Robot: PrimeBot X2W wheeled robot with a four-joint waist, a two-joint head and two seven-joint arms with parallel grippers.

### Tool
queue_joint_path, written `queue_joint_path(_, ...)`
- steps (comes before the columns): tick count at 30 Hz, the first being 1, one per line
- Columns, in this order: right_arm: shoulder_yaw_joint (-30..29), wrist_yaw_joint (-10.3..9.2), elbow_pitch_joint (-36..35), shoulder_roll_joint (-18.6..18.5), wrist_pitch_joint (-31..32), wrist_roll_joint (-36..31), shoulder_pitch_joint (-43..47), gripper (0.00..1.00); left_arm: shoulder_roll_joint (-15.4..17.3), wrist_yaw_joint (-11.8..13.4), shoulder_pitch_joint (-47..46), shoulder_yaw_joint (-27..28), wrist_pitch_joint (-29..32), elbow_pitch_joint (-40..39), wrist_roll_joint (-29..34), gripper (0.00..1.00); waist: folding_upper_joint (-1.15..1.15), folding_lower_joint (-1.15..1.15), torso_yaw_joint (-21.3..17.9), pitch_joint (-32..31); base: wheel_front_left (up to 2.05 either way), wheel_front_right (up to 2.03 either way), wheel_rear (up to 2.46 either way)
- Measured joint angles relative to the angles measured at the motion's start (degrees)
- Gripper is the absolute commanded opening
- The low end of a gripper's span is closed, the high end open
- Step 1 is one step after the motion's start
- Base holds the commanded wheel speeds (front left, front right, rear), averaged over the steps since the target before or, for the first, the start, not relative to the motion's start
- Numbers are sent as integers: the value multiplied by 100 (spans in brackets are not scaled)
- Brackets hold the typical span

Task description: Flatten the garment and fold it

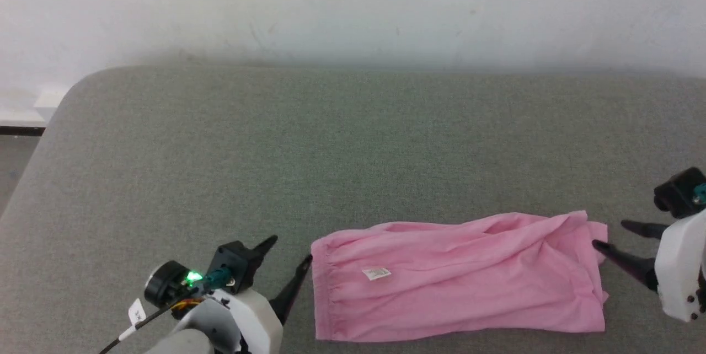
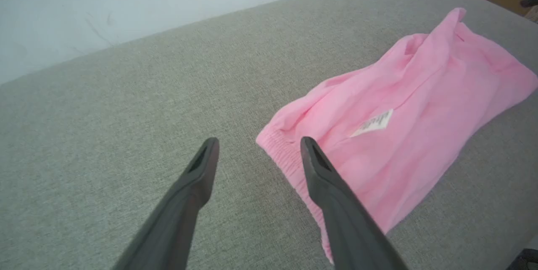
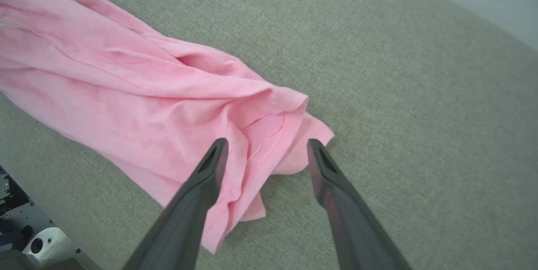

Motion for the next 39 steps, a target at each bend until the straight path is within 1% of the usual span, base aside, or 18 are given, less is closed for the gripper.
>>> queue_joint_path(2,-232,0,-165,-149,158,-104,3,100,97,278,8,89,-210,-153,232,100,0,0,21,-84,0,0,0)
queue_joint_path(5,-550,0,-307,-338,501,-323,12,100,48,750,47,421,-689,-328,286,100,0,0,75,-155,0,0,0)
queue_joint_path(6,-651,0,-335,-388,638,-394,15,100,33,976,52,534,-861,-331,363,100,0,0,93,-168,0,0,0)
queue_joint_path(8,-849,0,-398,-421,907,-463,31,100,-1,1392,54,828,-1141,-347,502,100,0,0,116,-171,0,0,0)
queue_joint_path(11,-1055,0,-443,-433,1355,-599,157,100,-49,1875,57,1151,-1315,-438,868,100,0,1,130,-132,0,0,0)
queue_joint_path(13,-1178,0,-405,-389,1610,-602,303,100,-153,2126,101,1428,-1358,-547,1016,100,0,1,146,-89,0,0,0)
queue_joint_path(16,-1393,0,-303,-205,1840,-612,485,100,-336,2366,276,1913,-1363,-818,1436,100,0,1,175,4,0,0,0)
queue_joint_path(18,-1558,0,-178,7,1905,-637,603,100,-463,2446,425,2220,-1363,-914,1766,100,0,1,196,76,0,0,0)
queue_joint_path(20,-1697,0,-48,252,1974,-679,719,100,-673,2508,644,2539,-1363,-1045,1998,100,0,1,216,154,0,0,0)
queue_joint_path(22,-1816,0,92,487,2036,-725,828,100,-891,2495,854,2764,-1363,-1112,2228,100,0,1,241,232,0,0,0)
queue_joint_path(27,-2091,0,526,1016,2086,-961,943,100,-1373,2172,1144,3199,-1363,-1125,2711,100,0,1,298,436,0,0,0)
queue_joint_path(30,-2193,-4,806,1305,2085,-1059,980,100,-1644,1925,1231,3388,-1363,-1032,2929,100,0,1,333,541,0,0,0)
queue_joint_path(32,-2210,-7,902,1382,2085,-1159,984,100,-1792,1739,1246,3495,-1362,-918,3069,100,0,0,361,591,0,0,0)
queue_joint_path(35,-2238,-7,1007,1468,2079,-1171,982,100,-1992,1527,1246,3675,-1363,-773,3215,100,0,0,399,648,0,0,0)
queue_joint_path(37,-2240,-7,1033,1481,2050,-1171,965,0,-2084,1411,1246,3791,-1363,-704,3322,100,0,0,400,663,0,0,0)
queue_joint_path(39,-2239,-8,1059,1503,1952,-1162,954,0,-2141,1315,1247,3913,-1363,-635,3423,100,0,0,376,654,0,0,0)
